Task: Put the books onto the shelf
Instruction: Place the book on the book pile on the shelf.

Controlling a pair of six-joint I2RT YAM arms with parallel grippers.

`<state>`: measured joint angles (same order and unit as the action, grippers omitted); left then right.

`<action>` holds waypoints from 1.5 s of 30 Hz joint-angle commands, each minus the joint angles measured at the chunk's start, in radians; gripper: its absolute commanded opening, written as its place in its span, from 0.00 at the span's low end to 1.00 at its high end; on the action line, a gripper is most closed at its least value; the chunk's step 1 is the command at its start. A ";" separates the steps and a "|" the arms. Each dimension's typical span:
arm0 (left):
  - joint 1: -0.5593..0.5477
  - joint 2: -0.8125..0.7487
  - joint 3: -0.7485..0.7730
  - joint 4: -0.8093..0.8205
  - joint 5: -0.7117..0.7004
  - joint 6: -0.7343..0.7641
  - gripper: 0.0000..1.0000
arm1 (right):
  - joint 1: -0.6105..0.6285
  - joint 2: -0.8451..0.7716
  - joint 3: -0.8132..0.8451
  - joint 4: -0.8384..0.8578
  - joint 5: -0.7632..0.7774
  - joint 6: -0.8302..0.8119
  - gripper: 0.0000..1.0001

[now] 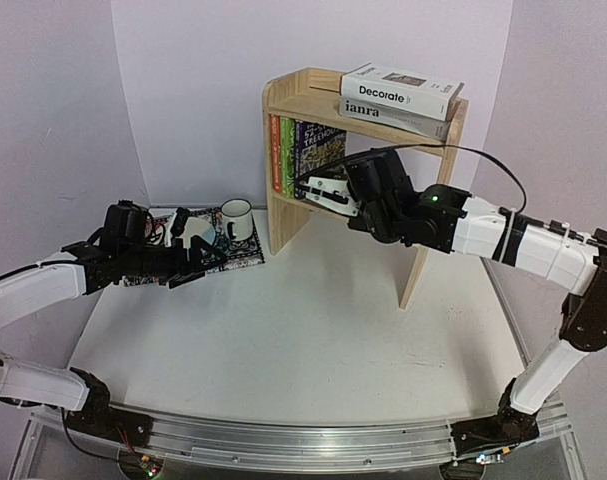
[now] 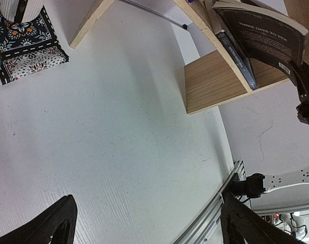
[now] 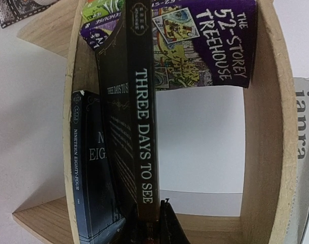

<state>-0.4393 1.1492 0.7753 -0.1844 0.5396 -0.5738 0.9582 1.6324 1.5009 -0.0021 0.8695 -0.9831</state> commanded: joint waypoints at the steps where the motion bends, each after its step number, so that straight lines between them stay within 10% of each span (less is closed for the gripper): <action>1: 0.004 -0.017 -0.008 0.010 -0.015 0.023 0.99 | -0.023 0.012 0.055 0.100 0.117 -0.046 0.00; 45: 0.003 0.022 -0.017 0.016 0.019 0.001 1.00 | -0.123 0.115 0.088 -0.202 0.165 0.190 0.00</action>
<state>-0.4393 1.1575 0.7429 -0.1841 0.5466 -0.5758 0.8171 1.8072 1.5726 -0.1423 0.9926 -0.8670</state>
